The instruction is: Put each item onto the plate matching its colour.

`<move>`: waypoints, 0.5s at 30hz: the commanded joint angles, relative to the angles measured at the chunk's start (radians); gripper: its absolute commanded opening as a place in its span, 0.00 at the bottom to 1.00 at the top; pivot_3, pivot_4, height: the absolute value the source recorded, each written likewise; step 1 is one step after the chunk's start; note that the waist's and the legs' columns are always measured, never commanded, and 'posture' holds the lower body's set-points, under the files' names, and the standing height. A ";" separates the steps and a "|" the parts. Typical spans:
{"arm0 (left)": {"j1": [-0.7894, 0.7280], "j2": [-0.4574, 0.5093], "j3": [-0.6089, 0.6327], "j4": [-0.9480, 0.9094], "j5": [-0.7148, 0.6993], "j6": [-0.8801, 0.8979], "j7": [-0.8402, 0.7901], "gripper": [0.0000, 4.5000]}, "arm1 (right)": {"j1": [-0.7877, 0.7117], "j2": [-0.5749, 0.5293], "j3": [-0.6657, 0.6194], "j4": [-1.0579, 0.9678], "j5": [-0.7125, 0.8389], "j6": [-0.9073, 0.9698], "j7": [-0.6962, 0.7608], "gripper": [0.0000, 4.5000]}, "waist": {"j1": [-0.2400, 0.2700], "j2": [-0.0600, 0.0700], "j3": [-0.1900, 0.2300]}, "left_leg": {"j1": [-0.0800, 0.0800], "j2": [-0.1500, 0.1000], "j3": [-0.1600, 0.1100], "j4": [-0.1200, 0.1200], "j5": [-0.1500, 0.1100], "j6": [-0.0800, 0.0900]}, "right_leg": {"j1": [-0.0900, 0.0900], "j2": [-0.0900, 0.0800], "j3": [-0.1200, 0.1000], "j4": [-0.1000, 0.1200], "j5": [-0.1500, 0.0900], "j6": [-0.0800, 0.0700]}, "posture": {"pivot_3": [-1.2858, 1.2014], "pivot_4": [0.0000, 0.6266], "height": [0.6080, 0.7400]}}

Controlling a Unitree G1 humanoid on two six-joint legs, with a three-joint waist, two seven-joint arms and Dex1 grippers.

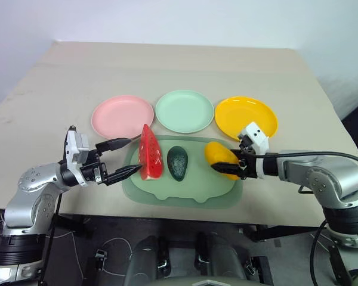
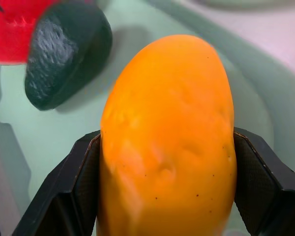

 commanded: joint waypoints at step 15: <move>0.043 0.023 0.051 -0.075 -0.012 -0.009 0.026 1.00 | -0.442 0.119 0.064 0.907 -0.444 -0.598 0.019 0.71 | -0.006 0.001 0.001 | -0.001 0.000 0.002 0.002 0.000 0.000 | -0.003 0.000 0.001 0.007 0.000 0.002 | 0.52 0.24 0.67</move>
